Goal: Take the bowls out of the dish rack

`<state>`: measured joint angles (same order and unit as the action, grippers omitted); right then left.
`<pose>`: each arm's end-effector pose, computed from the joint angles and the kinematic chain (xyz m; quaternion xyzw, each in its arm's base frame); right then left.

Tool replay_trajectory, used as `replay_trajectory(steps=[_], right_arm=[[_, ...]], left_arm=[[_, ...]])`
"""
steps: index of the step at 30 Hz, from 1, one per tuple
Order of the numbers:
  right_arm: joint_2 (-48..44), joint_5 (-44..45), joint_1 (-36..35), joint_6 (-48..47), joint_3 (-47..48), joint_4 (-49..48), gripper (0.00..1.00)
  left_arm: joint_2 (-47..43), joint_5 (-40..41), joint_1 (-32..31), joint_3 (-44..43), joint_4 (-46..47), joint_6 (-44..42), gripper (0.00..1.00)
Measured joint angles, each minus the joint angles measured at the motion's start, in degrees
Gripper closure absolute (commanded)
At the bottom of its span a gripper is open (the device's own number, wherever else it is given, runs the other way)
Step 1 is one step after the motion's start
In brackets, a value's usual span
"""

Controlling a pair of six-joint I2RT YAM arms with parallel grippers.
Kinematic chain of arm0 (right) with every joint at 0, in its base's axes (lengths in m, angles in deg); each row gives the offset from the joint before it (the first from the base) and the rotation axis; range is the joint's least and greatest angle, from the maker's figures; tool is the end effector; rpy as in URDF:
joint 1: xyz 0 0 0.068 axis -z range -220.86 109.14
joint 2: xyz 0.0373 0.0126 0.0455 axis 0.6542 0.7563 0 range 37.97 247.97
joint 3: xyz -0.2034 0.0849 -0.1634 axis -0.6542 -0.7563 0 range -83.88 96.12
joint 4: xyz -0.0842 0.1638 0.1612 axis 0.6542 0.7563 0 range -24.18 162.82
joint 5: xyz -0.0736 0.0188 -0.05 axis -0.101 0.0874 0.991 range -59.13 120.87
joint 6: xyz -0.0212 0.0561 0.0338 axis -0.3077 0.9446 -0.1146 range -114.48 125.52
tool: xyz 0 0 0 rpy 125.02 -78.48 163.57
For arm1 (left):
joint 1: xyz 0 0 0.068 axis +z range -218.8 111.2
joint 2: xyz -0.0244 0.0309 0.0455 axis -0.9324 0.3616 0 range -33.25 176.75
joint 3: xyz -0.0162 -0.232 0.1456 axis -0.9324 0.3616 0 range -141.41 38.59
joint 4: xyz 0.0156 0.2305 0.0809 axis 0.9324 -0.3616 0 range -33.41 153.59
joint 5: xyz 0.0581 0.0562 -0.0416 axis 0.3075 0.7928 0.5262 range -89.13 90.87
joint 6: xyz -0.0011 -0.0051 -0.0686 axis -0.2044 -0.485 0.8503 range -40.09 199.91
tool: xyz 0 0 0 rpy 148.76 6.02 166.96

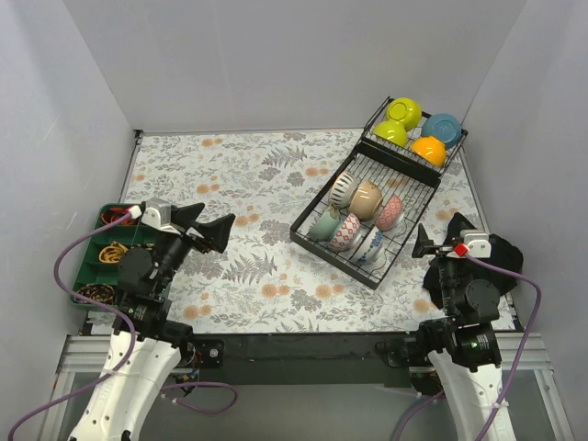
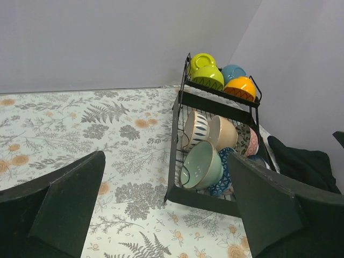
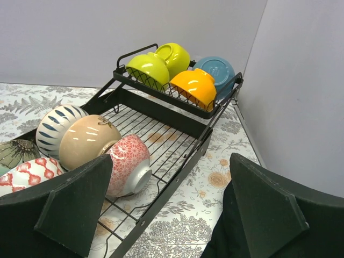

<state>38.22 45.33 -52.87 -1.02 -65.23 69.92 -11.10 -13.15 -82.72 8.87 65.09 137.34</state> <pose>0.0761 0.0019 0.2749 0.0000 0.6168 -0.0398 0.7861 0.1109 -0.0412 0.3232 -0.1525 0.6327 -0.5047 0.5672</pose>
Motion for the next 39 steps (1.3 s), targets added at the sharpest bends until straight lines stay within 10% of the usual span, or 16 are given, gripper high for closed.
replay_trajectory(steps=[15, 39], right_arm=[[1.7, -3.2, 0.0, 1.9, 6.5, 3.4, 0.01], [51.7, -4.1, 0.0, 5.4, 38.7, 12.0, 0.01]], left_arm=[[7.5, 0.1, -0.5, -0.3, -1.1, 0.8, 0.02], [38.8, -1.1, -1.2, -24.5, -7.7, 3.7, 0.02]])
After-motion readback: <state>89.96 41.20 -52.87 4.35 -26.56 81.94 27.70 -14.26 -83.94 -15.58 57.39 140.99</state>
